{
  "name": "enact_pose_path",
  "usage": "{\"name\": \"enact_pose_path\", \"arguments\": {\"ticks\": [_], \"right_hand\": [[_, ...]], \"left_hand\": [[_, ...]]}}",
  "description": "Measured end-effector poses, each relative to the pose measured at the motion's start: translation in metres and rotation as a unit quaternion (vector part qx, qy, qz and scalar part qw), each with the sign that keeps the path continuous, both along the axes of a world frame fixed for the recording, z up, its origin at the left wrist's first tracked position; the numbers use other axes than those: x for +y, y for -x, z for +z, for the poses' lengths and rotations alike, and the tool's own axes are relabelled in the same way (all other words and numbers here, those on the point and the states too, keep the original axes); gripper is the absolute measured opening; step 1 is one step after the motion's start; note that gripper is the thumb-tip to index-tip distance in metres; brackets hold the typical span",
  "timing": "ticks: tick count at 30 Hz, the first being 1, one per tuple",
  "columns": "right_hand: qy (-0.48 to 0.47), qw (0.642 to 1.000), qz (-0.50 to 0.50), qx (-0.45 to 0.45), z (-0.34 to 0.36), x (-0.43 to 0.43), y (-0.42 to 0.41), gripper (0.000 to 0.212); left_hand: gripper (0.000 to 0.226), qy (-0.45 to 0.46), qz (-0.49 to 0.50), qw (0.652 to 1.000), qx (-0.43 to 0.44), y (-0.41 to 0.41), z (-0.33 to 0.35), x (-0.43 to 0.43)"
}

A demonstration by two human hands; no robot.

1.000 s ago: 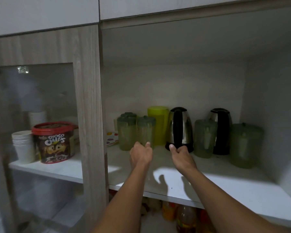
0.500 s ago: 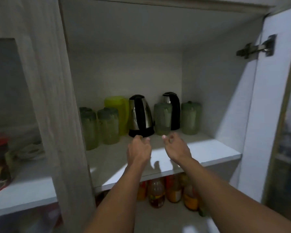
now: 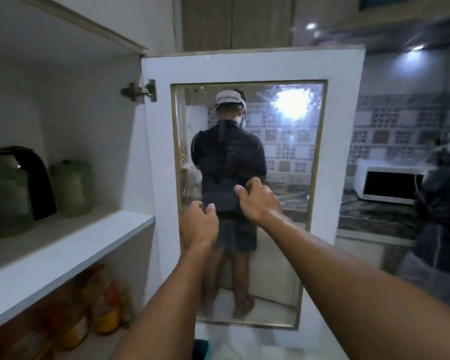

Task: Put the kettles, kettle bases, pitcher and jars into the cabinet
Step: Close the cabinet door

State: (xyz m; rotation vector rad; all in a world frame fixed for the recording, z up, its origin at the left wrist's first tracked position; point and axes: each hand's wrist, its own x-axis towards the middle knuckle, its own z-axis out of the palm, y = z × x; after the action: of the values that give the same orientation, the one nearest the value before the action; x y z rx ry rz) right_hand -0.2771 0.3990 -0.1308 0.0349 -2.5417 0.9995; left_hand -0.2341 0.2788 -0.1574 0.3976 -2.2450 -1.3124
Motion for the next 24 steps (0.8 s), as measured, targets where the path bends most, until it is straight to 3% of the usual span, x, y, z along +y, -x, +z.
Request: {"name": "enact_pose_path", "arguments": {"ticks": [5,10,16,24], "right_hand": [[0.019,0.995,-0.1,0.022,0.026,0.111,-0.004,0.045],[0.023,0.991,-0.126,0.031,0.041,0.181,0.005,0.051],[0.042,0.993,-0.106,0.034,0.052,0.229,0.052,0.06],[0.17,0.985,0.012,0.009,0.068,0.268,0.129,0.066]], "left_hand": [[0.042,0.013,-0.122,0.992,0.019,0.013,0.004,0.101],[0.053,0.032,-0.161,0.986,0.023,0.032,0.004,0.174],[0.088,0.043,-0.124,0.99,0.045,0.08,-0.002,0.245],[0.099,0.002,-0.039,0.999,0.027,0.145,0.007,0.333]]}}
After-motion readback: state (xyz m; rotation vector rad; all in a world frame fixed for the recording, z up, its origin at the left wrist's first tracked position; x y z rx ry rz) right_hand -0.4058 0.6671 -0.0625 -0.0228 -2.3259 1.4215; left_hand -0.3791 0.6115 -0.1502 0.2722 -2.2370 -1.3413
